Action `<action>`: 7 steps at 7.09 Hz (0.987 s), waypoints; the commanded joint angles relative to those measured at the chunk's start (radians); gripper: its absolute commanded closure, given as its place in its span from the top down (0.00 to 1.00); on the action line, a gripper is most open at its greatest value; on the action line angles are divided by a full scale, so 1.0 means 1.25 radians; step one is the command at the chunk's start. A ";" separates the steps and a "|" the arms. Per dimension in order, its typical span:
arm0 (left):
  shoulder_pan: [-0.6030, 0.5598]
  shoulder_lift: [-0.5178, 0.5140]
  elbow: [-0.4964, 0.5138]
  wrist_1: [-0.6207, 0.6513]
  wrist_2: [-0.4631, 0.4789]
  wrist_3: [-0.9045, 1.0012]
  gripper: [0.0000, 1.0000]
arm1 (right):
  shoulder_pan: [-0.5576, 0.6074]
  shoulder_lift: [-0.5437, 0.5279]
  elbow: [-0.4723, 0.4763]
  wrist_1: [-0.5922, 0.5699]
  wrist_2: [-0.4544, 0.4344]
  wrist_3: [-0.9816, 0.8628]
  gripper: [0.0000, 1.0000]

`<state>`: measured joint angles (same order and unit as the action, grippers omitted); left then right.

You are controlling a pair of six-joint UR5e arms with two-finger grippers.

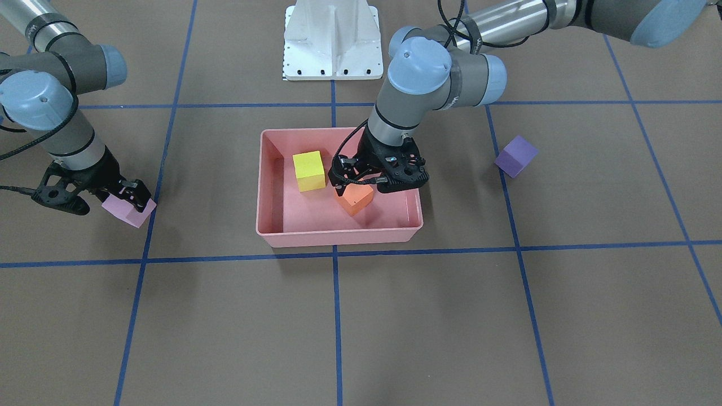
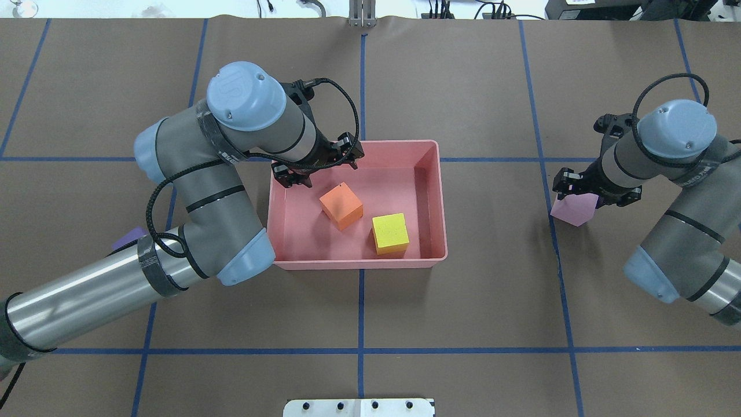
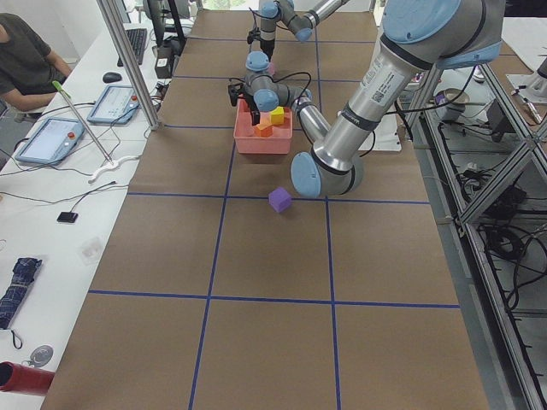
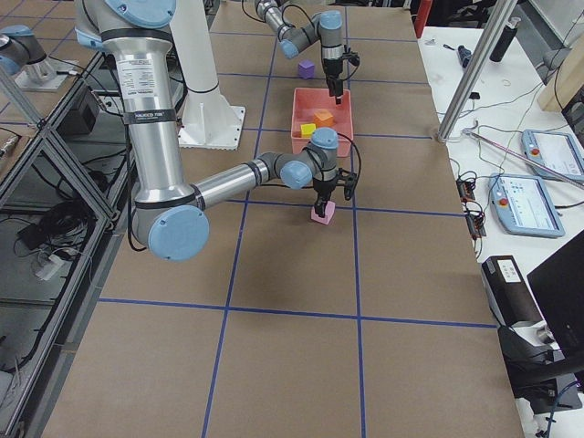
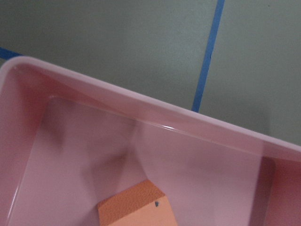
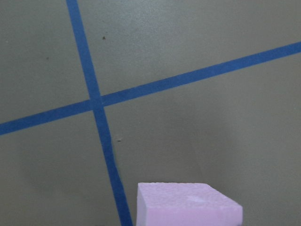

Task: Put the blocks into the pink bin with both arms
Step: 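Place the pink cube in the bin with right gripper while left reaches purple cube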

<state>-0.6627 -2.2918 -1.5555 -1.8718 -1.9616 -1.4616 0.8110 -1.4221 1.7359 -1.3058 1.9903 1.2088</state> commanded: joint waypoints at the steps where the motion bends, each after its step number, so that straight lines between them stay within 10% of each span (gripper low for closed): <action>1: -0.057 0.139 -0.093 0.003 -0.009 0.162 1.00 | -0.001 0.001 0.002 -0.001 0.006 0.001 0.00; 5: -0.086 0.477 -0.297 -0.010 -0.004 0.455 1.00 | 0.035 0.067 0.084 -0.057 0.094 0.016 0.00; 7: -0.083 0.535 -0.304 -0.036 -0.003 0.527 1.00 | 0.036 0.276 0.126 -0.316 0.098 0.055 0.00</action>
<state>-0.7677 -1.6766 -1.9239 -1.8967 -1.9657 -0.8719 0.8545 -1.2348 1.8687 -1.5199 2.1046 1.2412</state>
